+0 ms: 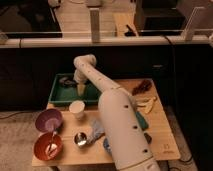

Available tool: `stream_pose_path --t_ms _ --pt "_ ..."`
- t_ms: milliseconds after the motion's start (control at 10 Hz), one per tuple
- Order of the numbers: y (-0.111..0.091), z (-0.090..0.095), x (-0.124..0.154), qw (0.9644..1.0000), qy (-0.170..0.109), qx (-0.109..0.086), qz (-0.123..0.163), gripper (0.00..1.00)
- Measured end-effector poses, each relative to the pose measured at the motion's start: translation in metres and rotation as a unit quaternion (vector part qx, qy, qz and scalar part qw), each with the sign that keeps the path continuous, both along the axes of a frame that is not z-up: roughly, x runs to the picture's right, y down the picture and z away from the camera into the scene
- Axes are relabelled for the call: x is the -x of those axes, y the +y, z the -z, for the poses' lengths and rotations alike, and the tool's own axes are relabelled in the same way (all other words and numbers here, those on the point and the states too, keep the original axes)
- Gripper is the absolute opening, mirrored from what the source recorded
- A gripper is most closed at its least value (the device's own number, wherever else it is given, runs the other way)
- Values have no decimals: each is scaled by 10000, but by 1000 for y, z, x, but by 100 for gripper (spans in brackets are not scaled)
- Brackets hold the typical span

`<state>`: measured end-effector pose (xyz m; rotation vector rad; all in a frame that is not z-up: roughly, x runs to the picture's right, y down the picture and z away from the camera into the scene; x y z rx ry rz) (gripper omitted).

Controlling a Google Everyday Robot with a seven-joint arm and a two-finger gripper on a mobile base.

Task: Place brush in red bowl

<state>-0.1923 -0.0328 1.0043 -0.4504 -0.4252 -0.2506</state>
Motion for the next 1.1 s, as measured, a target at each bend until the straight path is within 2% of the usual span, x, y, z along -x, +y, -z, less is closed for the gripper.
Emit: stream_pose_path --t_ms 200,500,1100 --pt "-2 -4 -2 9999 105 21 -104 64" --pt "-6 -10 0 9998 135 32 -173 64" --pt "-20 -28 1 9993 234 -93 -264 64"
